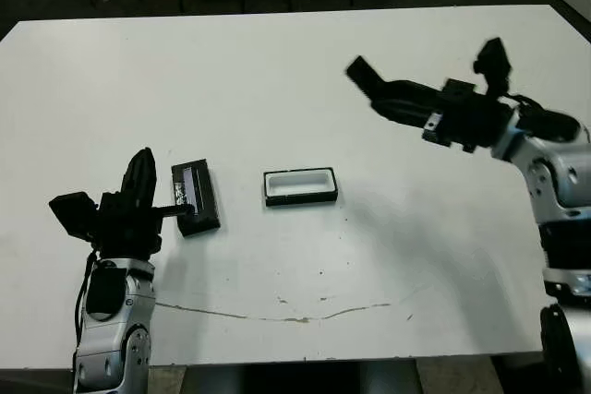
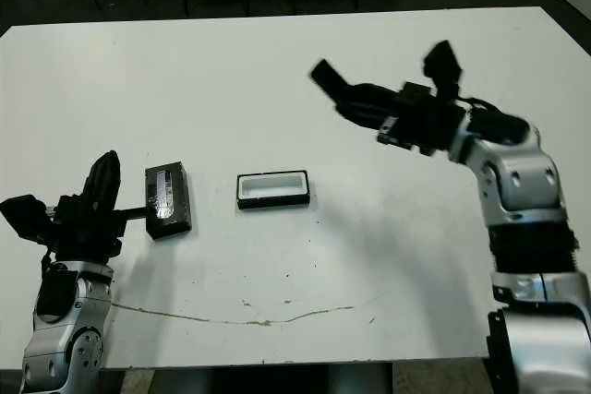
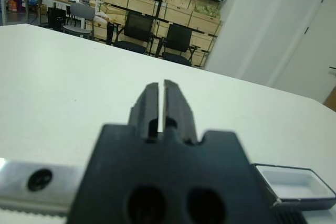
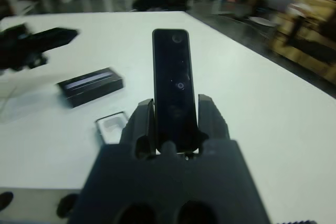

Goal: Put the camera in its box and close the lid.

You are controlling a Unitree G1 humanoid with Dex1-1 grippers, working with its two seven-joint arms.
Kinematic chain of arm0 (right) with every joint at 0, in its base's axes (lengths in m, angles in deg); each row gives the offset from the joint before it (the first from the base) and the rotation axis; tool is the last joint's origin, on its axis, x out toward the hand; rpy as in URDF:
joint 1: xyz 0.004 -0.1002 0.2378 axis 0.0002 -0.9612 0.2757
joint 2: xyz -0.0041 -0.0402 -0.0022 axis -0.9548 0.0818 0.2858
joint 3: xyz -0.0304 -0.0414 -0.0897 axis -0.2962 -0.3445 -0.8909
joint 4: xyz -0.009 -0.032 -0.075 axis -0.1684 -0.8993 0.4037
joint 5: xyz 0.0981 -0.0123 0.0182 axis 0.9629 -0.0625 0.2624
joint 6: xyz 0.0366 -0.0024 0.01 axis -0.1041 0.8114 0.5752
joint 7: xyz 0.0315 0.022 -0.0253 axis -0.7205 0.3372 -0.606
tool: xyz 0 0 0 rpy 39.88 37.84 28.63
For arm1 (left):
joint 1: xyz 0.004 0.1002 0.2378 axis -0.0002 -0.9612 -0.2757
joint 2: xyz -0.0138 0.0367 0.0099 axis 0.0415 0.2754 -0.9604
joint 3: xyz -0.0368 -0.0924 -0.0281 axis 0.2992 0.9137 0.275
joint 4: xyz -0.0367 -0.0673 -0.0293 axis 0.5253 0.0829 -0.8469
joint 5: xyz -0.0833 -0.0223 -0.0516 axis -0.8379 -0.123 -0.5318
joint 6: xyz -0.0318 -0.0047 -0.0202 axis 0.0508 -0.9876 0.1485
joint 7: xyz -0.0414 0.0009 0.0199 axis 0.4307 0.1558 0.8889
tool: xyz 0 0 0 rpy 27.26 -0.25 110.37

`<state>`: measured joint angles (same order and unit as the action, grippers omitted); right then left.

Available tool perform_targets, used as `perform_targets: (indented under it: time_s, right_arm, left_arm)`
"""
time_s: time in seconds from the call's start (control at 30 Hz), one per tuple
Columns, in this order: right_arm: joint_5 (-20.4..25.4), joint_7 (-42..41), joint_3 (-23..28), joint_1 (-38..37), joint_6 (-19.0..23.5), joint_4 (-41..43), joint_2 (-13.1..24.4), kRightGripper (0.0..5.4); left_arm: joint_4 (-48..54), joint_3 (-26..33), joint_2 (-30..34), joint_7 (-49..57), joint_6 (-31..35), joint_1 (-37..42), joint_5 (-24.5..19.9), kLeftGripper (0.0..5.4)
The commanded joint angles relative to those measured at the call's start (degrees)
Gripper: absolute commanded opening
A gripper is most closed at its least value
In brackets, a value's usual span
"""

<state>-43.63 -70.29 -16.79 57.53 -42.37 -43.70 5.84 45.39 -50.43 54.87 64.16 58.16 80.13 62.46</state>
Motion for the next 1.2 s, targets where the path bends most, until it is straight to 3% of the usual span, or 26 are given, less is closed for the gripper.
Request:
perform_targets:
  time_s: [0.03, 0.1, 0.37, 0.67, 0.83, 1.2]
  right_arm:
    - [-2.86, -4.68, -3.78, 2.64, -3.49, -4.92, 0.58, 0.64]
    - [-5.59, -6.28, -6.37, 4.24, -6.21, -6.47, 0.57, 0.64]
    - [-14.1, -8.27, -13.93, 8.38, -10.39, -11.8, -1.15, 0.64]
    - [-17.22, -9.51, -16.69, 9.59, -10.32, -15.85, -3.85, 0.64]
    - [-17.76, -9.86, -17.03, 9.16, -12.62, -16.41, -4.72, 0.64]
    - [-19.54, -12.06, -18.41, 10.75, -11.51, -18.34, -5.97, 0.64]
  left_arm:
    - [-0.18, -0.3, 0.68, 0.24, 0.93, -0.91, 0.67, 0.0]
    - [-0.07, -0.37, 0.64, 0.3, 1.07, -0.88, 0.65, 0.0]
    - [0.0, -0.6, 0.3, 0.39, 1.11, -1.0, 0.2, 0.0]
    - [-0.4, -0.86, 0.09, 0.52, 0.31, -1.37, 0.73, 0.0]
    - [-0.62, -0.83, 0.03, 0.39, -0.05, -1.48, 0.61, 0.0]
    - [-0.62, -1.0, -0.15, 0.47, -0.17, -1.62, 0.63, 0.0]
